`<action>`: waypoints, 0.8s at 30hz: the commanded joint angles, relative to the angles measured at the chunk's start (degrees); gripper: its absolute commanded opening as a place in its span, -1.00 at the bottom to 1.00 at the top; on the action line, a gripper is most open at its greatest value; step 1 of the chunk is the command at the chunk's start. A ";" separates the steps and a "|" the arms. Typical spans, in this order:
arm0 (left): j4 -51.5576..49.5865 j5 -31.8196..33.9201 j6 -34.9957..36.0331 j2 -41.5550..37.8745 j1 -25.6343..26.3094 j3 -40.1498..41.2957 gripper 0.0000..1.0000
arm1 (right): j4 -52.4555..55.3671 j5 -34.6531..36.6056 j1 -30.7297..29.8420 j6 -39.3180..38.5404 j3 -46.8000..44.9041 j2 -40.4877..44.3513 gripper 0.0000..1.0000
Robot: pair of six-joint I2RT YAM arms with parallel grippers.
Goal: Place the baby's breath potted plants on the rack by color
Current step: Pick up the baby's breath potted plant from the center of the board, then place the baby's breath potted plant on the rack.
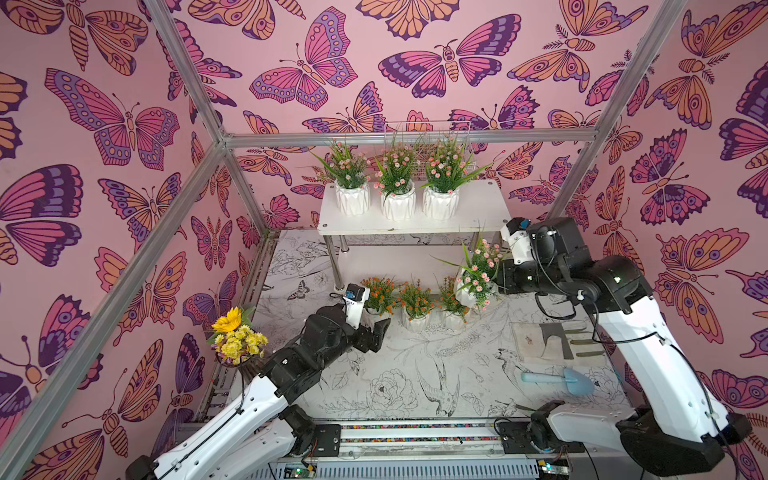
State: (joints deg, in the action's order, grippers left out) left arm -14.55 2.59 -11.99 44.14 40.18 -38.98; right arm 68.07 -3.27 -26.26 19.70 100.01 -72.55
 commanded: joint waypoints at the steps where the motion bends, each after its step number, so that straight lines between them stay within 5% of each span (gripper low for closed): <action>1: 1.53 -0.83 1.00 -0.63 0.00 -0.57 0.87 | 1.99 -3.80 2.85 -2.09 6.46 -1.31 -1.00; 11: 1.54 -0.92 0.54 -0.53 0.01 -0.49 0.87 | 5.84 -8.94 10.43 -3.71 24.95 -9.91 -1.00; 24: 1.55 -1.18 0.50 0.11 -0.02 -0.66 0.86 | 1.53 -14.17 15.62 -0.46 36.11 -19.60 -1.00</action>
State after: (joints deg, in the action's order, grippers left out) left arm -13.67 2.33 -12.01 44.12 40.18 -38.98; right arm 74.43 -14.92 -11.22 17.45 133.51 -90.85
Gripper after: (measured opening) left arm 0.932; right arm 0.131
